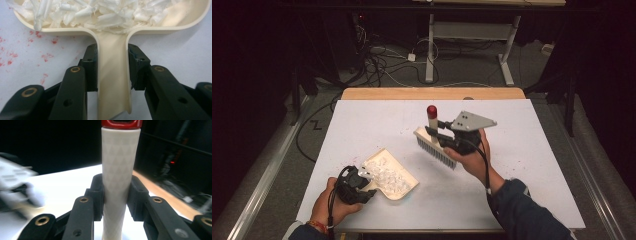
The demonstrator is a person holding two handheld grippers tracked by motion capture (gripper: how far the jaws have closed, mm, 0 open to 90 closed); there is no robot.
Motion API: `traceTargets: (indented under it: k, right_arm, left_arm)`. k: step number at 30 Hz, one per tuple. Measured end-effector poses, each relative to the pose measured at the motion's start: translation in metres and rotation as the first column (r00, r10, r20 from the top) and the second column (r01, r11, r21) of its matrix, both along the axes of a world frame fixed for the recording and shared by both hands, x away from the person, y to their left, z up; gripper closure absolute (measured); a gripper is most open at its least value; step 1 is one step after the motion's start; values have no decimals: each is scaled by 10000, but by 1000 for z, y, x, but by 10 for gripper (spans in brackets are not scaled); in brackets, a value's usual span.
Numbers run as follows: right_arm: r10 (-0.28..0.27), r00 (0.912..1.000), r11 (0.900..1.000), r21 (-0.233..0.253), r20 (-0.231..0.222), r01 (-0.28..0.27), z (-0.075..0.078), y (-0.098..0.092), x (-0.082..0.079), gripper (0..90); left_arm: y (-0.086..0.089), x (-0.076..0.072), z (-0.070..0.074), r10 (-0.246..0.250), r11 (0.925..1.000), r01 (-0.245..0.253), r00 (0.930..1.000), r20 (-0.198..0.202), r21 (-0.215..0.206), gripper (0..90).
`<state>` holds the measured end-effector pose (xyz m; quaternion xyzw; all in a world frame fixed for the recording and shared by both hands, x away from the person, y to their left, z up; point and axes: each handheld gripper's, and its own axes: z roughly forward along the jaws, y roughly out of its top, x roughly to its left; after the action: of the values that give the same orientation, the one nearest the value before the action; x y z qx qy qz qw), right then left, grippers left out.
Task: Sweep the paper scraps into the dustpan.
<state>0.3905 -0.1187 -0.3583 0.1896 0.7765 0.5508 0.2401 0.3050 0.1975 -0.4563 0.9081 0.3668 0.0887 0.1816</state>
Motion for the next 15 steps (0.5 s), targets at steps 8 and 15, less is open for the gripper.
traceTargets:
  k: [8,15]
  right_arm:
    - [-801,9948,9950,-538,626,836,-12,25,65,705]
    - [-975,9932,9938,-466,628,1005,-28,51,97,704]
  left_arm:
    - [0,0,-2,43,10000,-43,10000,5,-70,633]
    - [3,2,-2,12,9997,-14,10000,-55,-260,633]
